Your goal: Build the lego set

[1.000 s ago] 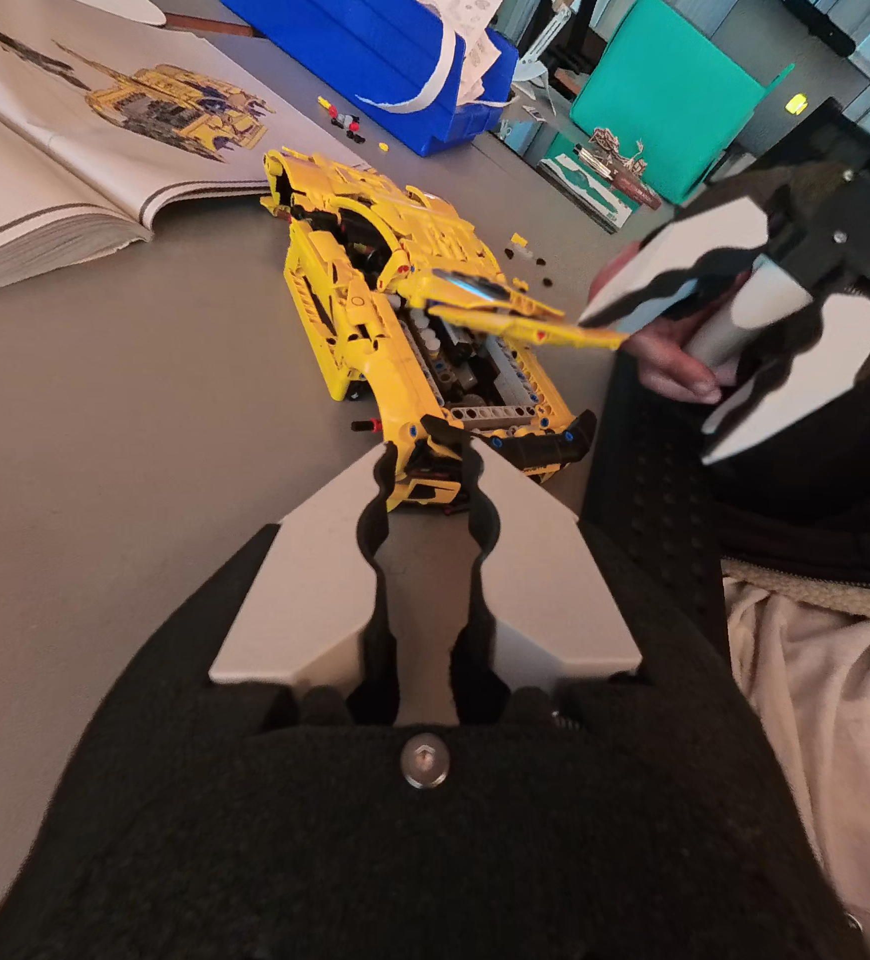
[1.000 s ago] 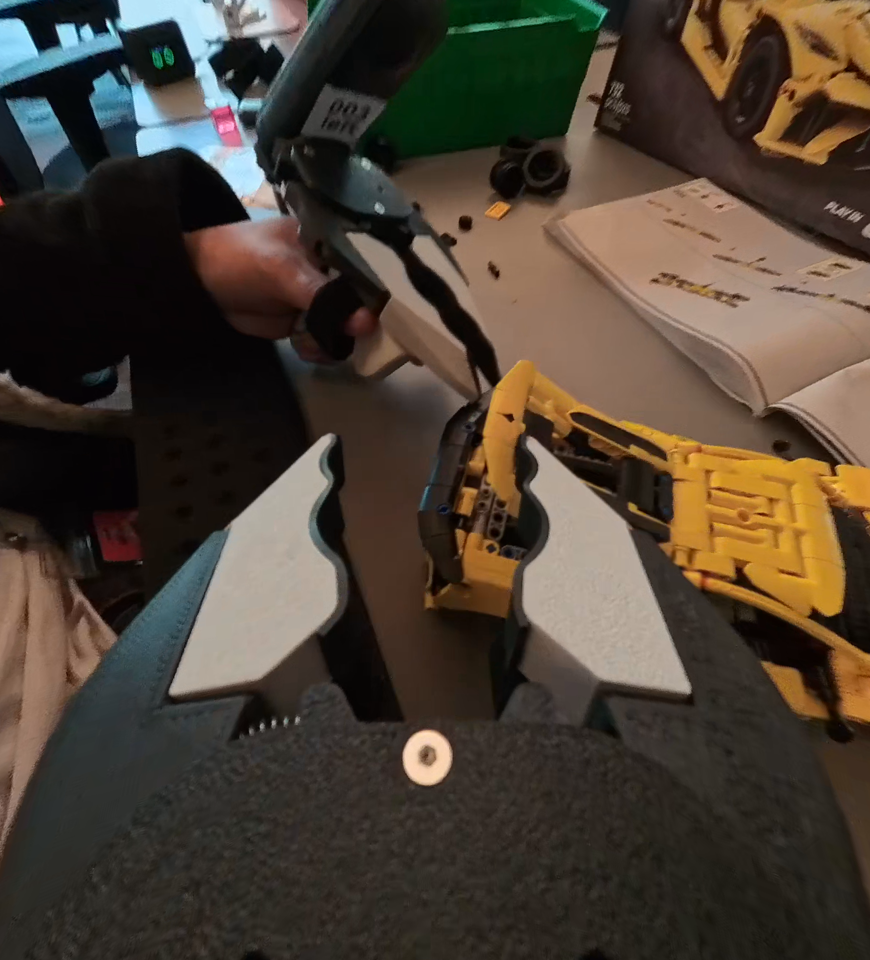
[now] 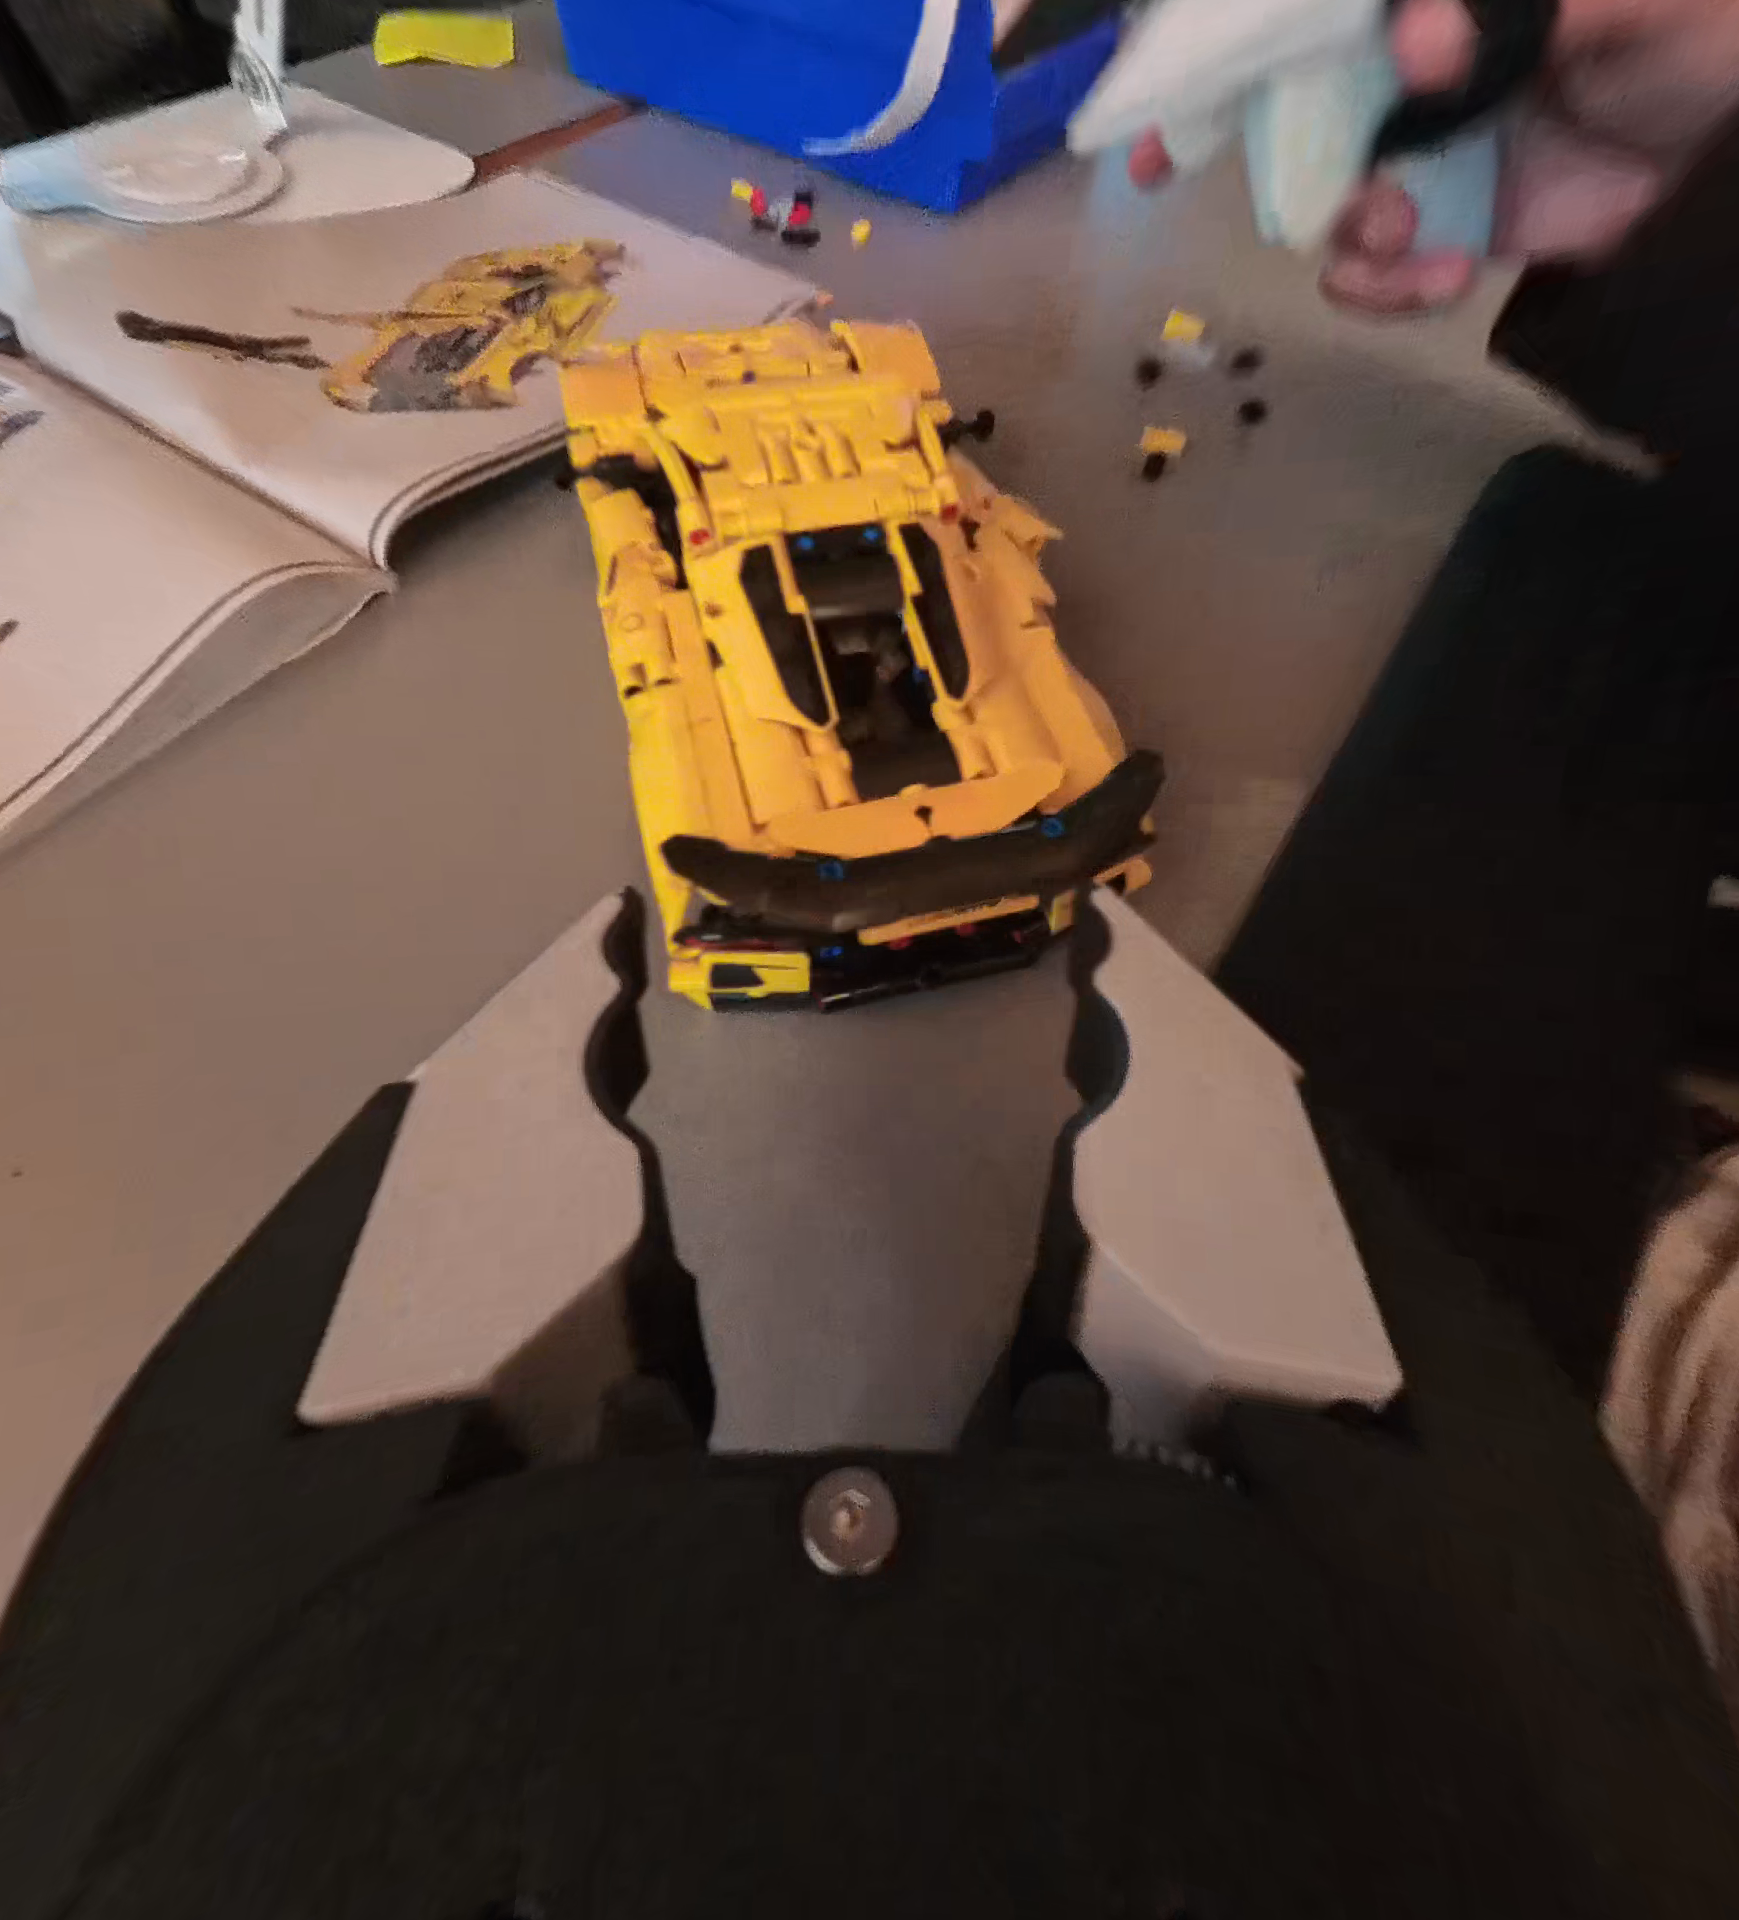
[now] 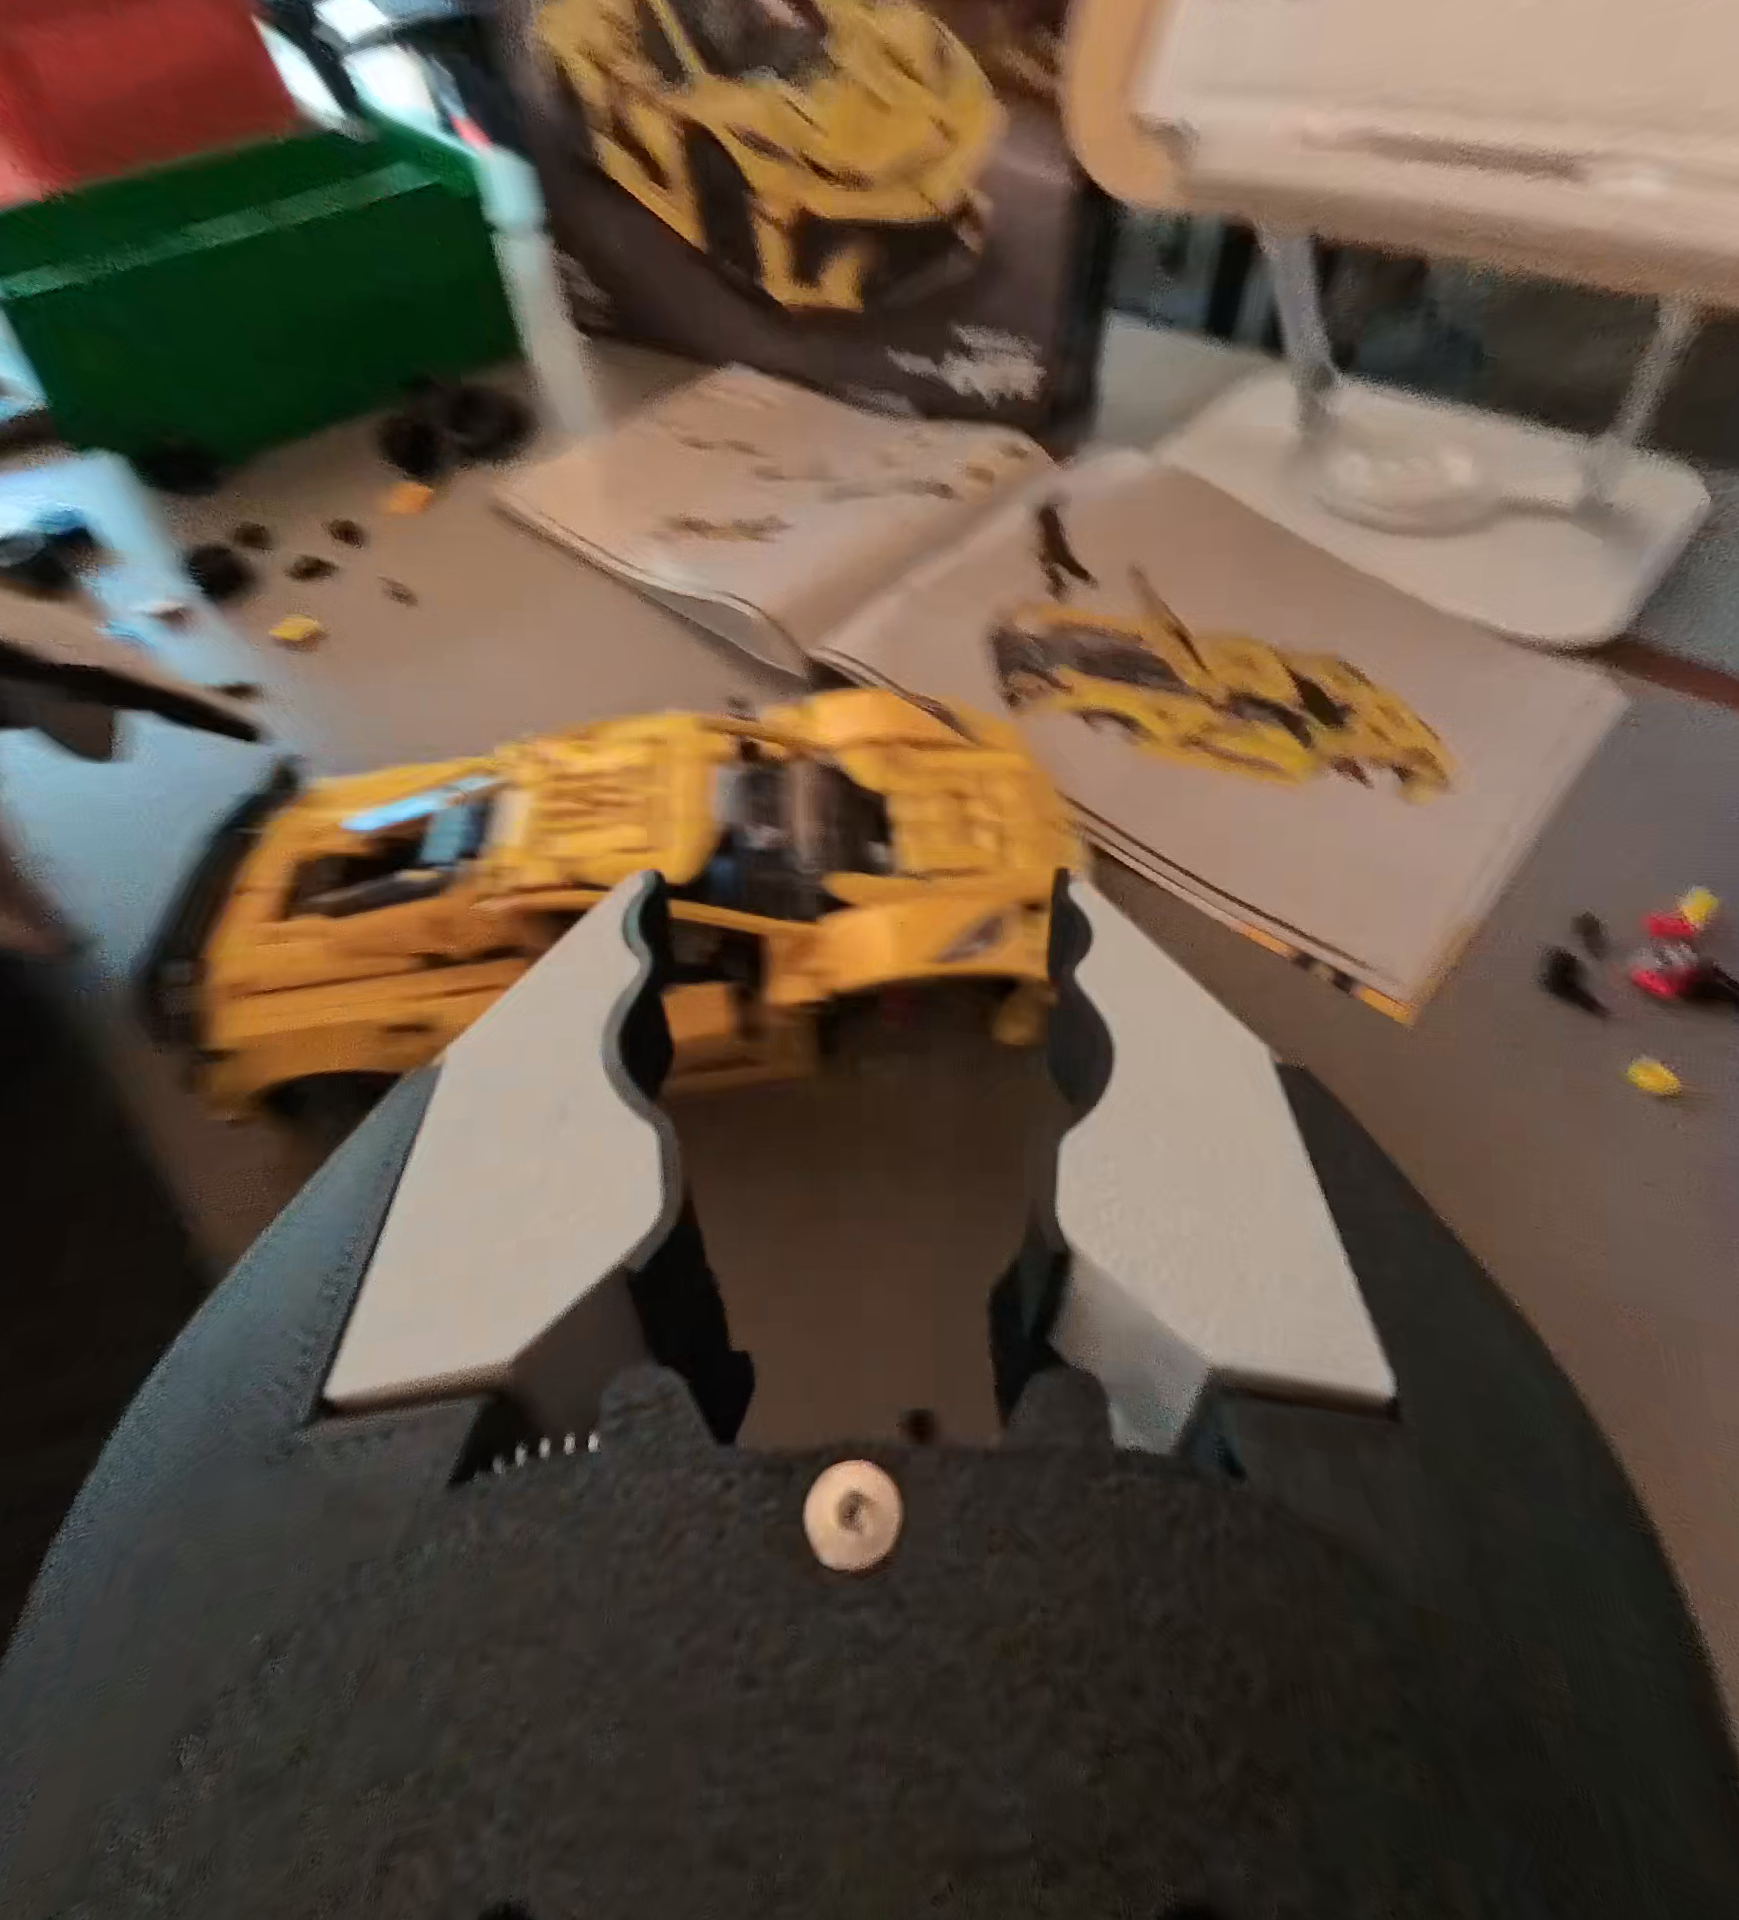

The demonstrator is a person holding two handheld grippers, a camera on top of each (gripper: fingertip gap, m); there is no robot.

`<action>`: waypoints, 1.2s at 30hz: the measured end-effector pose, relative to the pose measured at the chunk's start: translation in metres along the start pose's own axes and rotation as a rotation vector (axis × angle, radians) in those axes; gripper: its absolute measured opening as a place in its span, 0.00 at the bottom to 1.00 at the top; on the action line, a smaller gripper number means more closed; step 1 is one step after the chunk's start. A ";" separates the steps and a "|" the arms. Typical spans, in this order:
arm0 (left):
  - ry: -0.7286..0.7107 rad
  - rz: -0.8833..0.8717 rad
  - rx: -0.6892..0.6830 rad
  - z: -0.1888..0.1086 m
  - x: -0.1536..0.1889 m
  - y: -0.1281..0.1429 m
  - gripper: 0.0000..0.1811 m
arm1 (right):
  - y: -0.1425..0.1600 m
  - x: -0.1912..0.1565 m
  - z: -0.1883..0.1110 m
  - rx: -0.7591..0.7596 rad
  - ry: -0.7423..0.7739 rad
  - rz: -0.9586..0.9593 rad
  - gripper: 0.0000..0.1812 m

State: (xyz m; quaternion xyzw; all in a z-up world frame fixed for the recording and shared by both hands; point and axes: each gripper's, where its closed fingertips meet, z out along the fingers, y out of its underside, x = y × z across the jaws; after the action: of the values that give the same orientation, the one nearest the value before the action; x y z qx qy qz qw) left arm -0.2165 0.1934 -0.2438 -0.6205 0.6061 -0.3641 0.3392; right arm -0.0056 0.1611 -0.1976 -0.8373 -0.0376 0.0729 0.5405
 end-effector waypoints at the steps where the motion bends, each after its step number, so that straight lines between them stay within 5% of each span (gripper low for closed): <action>1: -0.044 0.009 -0.045 0.006 0.001 0.003 0.50 | 0.007 0.021 0.008 -0.045 0.023 0.020 0.43; 4: -0.066 -0.018 -0.130 0.024 0.009 0.012 0.59 | 0.021 0.051 0.037 -0.114 -0.053 0.126 0.45; 7: -0.065 -0.062 -0.199 0.029 0.010 0.021 0.63 | 0.029 0.036 0.057 -0.176 -0.276 0.304 0.50; 12: -0.039 -0.043 -0.261 0.030 0.000 0.031 0.61 | 0.045 0.014 0.062 -0.264 -0.400 0.333 0.52; 36: -0.247 0.065 -0.458 0.015 -0.197 0.026 0.51 | 0.058 -0.064 0.032 -0.344 -0.401 0.403 0.58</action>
State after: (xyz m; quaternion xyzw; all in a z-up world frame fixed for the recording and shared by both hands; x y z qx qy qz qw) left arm -0.2165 0.3894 -0.2816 -0.7010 0.6465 -0.1278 0.2727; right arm -0.0748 0.1571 -0.2587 -0.8759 0.0115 0.3343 0.3478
